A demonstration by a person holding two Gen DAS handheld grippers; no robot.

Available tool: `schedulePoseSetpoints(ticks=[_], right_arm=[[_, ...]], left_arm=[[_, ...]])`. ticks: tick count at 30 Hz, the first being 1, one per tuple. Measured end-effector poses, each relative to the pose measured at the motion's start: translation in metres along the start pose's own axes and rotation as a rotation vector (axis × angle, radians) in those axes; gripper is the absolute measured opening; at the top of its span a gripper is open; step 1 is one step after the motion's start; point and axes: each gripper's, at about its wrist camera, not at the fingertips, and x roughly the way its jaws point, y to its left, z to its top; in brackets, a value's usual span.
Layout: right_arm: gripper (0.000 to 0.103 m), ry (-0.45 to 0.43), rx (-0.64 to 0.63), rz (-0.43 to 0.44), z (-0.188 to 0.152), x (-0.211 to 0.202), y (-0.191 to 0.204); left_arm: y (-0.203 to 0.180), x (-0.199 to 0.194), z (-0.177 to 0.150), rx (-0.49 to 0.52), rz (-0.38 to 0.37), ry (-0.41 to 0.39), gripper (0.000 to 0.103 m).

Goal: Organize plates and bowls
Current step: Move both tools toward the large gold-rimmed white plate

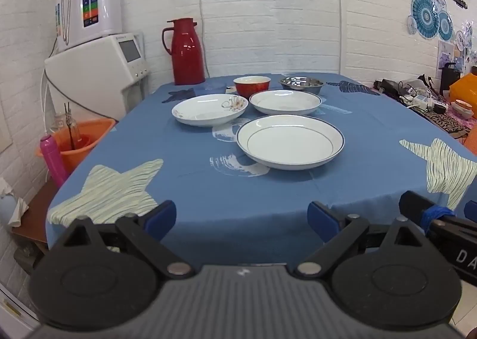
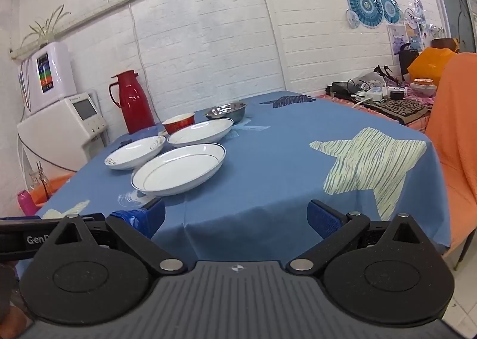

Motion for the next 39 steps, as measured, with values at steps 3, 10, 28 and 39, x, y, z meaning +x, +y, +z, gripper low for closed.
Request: schedulePoseSetpoints(ticks=[3,10,28,39], right_arm=[[0.089,0.004,0.003,-0.008,-0.001,0.004,0.0],[0.089,0.011,-0.002,-0.022,-0.004,0.005,-0.001],[0.089,0.05,0.015,0.007,-0.005,0.009,-0.001],[0.089,0.058,0.021,0.008,-0.006,0.011,0.0]], left_arm=[[-0.001,0.0,0.0,0.0,0.003,0.004,0.094],[-0.001,0.001,0.001,0.003,0.018,0.01,0.094],[0.0,0.0,0.001,0.004,0.015,0.009,0.094],[0.001,0.0,0.001,0.005,0.012,0.008,0.094]])
